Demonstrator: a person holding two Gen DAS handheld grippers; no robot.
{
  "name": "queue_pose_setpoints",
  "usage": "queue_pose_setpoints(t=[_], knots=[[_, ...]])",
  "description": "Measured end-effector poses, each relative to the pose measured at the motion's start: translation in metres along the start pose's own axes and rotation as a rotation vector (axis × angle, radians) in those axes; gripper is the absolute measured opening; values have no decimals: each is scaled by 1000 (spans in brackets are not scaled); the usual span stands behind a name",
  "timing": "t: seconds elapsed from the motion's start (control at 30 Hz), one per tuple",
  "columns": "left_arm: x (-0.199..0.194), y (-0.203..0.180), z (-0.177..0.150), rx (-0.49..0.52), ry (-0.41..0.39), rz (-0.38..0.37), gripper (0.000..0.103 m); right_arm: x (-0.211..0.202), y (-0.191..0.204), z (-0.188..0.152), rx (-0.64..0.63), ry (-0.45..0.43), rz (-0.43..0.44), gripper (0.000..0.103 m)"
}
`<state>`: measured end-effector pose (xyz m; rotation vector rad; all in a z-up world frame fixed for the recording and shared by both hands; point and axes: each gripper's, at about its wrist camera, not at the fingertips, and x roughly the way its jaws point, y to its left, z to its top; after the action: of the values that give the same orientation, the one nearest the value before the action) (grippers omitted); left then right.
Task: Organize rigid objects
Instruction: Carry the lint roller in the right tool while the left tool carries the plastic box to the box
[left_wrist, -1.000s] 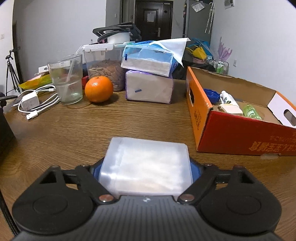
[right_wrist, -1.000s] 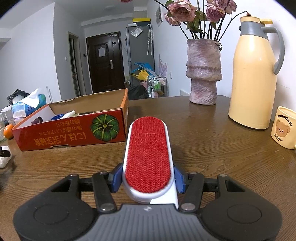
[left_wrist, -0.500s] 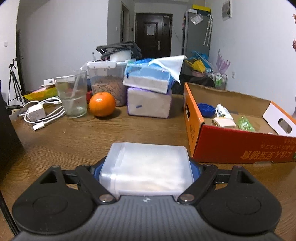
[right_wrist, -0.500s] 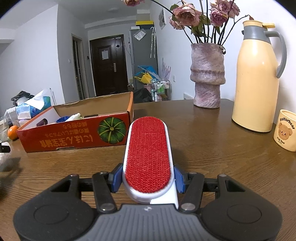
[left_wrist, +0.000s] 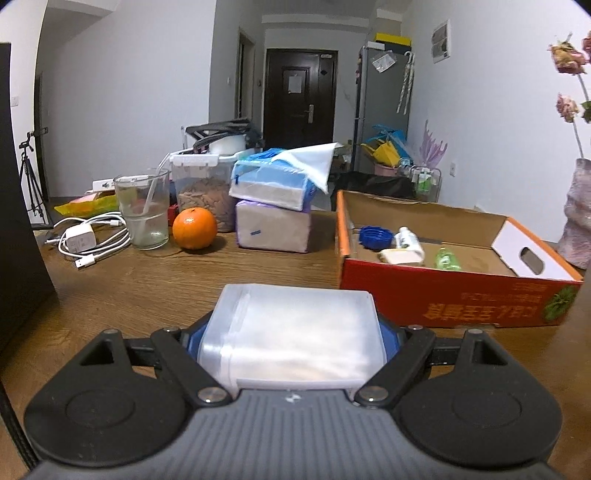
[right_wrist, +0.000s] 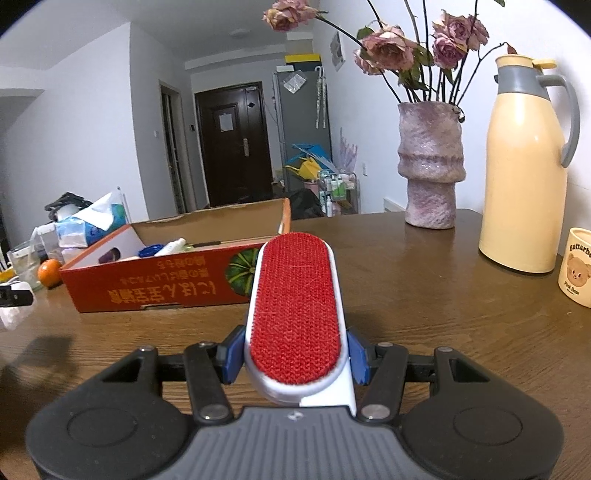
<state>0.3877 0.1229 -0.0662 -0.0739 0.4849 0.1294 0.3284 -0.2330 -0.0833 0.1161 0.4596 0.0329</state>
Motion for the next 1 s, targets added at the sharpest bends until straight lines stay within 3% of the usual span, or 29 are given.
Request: queue_pose_setpoints(t=[0.53,1.0], knots=[[-63,-42,-10,23,-75,-65,84,-27,25,2,-23,-50,116,55],[-83,-63,-9,14,-93,-101,84,-43,44,12,-29,-80,186,55]])
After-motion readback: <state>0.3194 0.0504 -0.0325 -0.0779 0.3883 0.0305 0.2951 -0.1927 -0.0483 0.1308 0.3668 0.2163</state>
